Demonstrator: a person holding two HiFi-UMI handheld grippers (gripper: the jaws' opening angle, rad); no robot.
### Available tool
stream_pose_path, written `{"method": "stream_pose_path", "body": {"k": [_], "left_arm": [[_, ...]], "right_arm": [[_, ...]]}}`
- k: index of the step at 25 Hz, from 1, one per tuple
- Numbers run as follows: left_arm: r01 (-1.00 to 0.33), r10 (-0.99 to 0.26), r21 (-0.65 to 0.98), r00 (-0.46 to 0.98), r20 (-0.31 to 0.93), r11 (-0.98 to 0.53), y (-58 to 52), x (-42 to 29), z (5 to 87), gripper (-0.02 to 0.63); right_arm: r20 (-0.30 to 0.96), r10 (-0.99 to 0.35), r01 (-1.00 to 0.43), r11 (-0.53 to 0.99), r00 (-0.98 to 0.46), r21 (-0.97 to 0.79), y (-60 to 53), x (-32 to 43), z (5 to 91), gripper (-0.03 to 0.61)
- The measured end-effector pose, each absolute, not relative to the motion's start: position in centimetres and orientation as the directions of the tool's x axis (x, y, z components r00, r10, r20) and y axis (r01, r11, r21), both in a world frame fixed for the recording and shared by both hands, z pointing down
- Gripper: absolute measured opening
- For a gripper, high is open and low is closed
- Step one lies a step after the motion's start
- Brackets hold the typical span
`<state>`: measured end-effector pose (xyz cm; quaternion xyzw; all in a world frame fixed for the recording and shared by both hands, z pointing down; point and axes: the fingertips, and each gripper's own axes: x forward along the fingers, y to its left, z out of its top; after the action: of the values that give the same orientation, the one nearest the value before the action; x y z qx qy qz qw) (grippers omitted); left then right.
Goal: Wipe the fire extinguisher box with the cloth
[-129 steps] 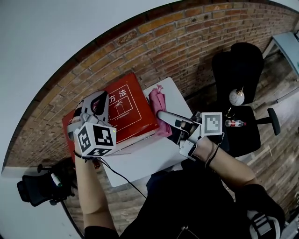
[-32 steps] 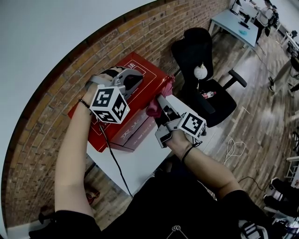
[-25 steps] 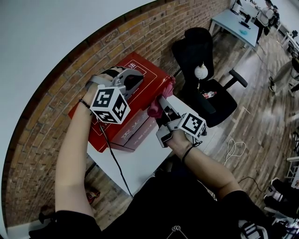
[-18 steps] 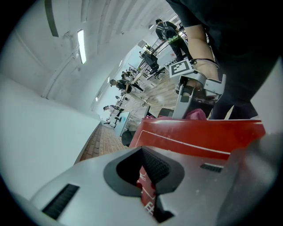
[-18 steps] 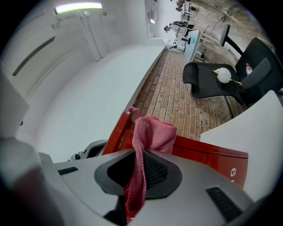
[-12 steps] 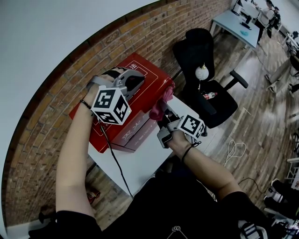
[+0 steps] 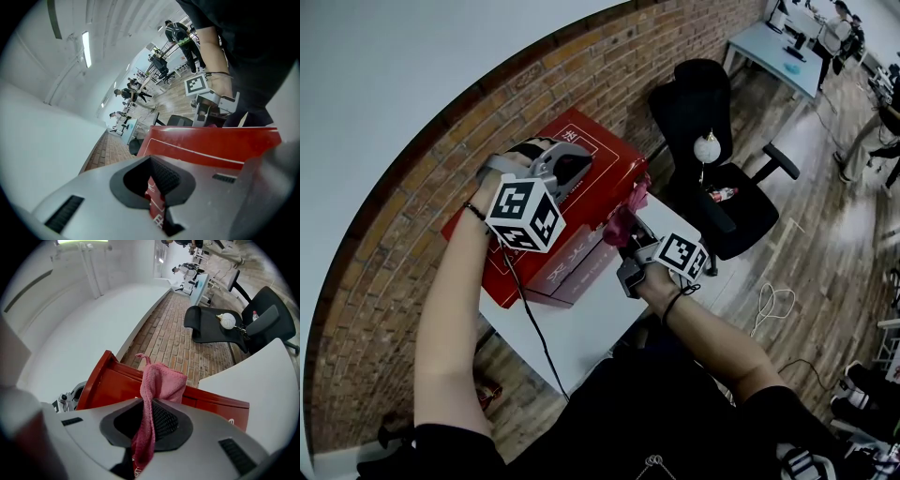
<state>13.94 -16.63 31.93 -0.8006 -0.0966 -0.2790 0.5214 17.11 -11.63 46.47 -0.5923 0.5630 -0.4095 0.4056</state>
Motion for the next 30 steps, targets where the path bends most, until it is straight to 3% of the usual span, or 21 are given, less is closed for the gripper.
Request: {"method": "stream_pose_path", "body": {"k": [30], "left_arm": [[0.445,-0.137,-0.781,0.826,0.547,-0.438,-16.6,13.9,31.9,0.025]], "right_arm": [[0.169,-0.985,-0.374,-0.164,0.021,-0.913,-12.0,17.7,52.0,0.061]]}}
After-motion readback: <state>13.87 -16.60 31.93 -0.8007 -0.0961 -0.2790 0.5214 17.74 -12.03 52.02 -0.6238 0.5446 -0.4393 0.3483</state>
